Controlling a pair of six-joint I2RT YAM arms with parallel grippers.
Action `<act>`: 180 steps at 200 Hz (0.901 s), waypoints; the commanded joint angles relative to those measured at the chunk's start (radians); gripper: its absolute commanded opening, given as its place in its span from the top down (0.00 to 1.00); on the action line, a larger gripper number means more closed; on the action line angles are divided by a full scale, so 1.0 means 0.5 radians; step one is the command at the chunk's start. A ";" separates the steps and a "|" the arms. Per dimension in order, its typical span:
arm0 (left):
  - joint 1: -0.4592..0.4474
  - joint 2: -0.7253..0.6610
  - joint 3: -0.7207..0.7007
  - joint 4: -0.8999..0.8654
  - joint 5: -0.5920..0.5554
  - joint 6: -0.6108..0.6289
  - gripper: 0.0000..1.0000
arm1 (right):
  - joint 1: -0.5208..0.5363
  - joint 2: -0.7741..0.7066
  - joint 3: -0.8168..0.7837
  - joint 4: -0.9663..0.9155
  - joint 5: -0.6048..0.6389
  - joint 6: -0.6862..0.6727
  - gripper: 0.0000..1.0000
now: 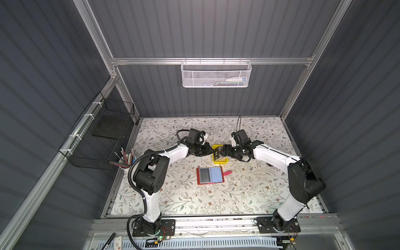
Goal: Insert credit cards into a card holder
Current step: Pick up the credit card from the storage box.
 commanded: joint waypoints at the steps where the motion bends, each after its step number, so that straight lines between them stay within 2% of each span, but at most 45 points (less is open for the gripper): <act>1: -0.020 0.079 0.107 -0.105 0.001 0.061 0.80 | -0.013 0.073 0.080 -0.043 0.031 -0.040 0.19; 83: -0.063 0.295 0.339 -0.168 -0.017 0.053 0.82 | -0.014 0.269 0.173 -0.038 0.007 -0.053 0.20; 180: -0.067 0.300 0.300 -0.149 -0.054 0.027 0.85 | -0.038 0.378 0.218 -0.060 0.024 -0.028 0.23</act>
